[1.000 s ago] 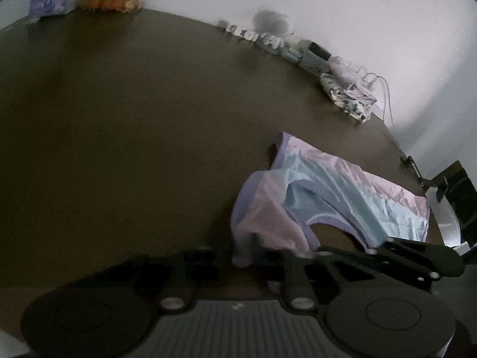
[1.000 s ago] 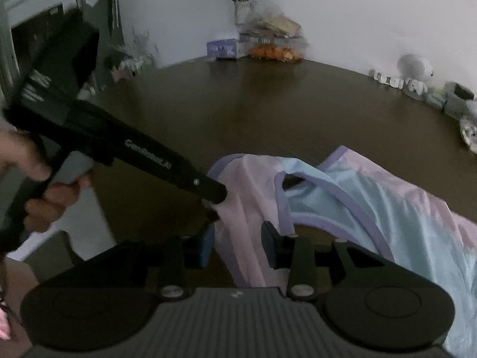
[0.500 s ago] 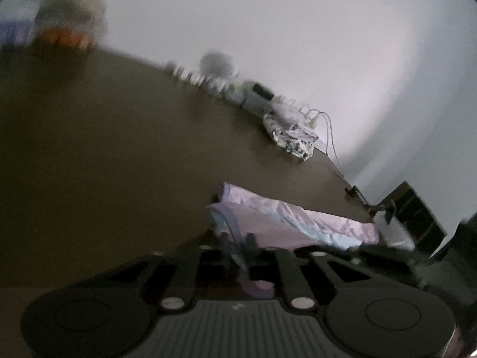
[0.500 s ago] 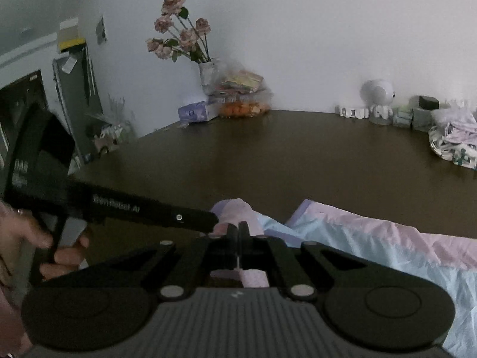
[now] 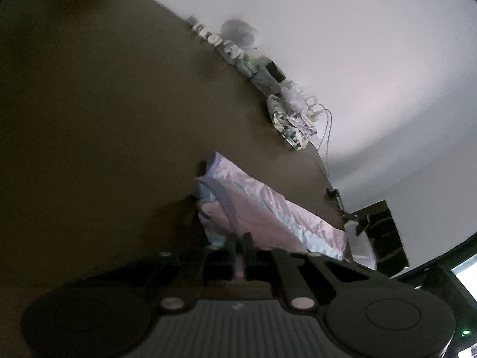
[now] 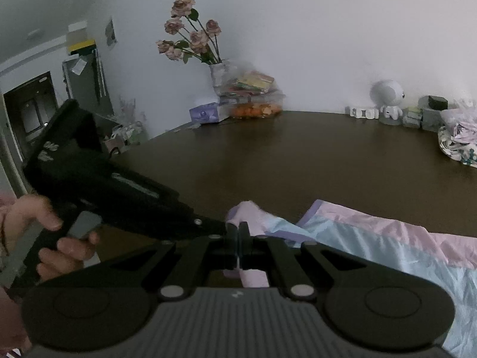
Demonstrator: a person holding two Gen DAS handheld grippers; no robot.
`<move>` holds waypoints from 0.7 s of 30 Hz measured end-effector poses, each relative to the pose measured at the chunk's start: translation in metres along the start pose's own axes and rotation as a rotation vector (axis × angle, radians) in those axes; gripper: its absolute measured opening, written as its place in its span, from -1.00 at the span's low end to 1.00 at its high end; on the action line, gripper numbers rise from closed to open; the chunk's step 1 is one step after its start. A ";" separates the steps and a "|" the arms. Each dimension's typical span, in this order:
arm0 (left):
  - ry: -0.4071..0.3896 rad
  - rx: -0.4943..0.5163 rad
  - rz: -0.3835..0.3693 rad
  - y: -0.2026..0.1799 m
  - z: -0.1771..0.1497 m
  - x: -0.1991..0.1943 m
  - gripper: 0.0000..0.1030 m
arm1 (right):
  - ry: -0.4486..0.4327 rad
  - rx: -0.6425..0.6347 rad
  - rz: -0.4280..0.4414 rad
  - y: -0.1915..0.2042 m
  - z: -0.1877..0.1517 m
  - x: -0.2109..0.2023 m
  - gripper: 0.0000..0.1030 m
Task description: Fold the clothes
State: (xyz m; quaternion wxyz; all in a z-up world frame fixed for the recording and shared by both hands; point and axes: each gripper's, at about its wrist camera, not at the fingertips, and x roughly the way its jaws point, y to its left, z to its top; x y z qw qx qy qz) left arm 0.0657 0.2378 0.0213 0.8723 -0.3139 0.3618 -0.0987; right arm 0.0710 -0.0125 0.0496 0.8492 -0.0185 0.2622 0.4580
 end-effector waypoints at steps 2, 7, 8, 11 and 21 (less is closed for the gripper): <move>-0.029 0.035 0.014 -0.004 -0.001 0.000 -0.98 | -0.006 0.002 -0.003 -0.001 0.000 -0.002 -0.99; -0.202 0.246 0.130 -0.021 -0.011 -0.009 -0.99 | -0.007 0.040 -0.001 -0.012 -0.001 -0.003 -0.99; -0.233 0.283 0.143 -0.023 -0.014 -0.010 -0.99 | -0.005 0.049 0.006 -0.014 -0.002 -0.003 -0.99; -0.320 0.388 0.176 -0.026 -0.021 -0.012 -0.99 | -0.005 0.055 0.011 -0.014 -0.003 -0.002 -0.99; -0.345 0.525 -0.034 -0.025 -0.026 -0.025 -0.98 | 0.039 0.073 0.022 -0.014 -0.004 0.012 -0.61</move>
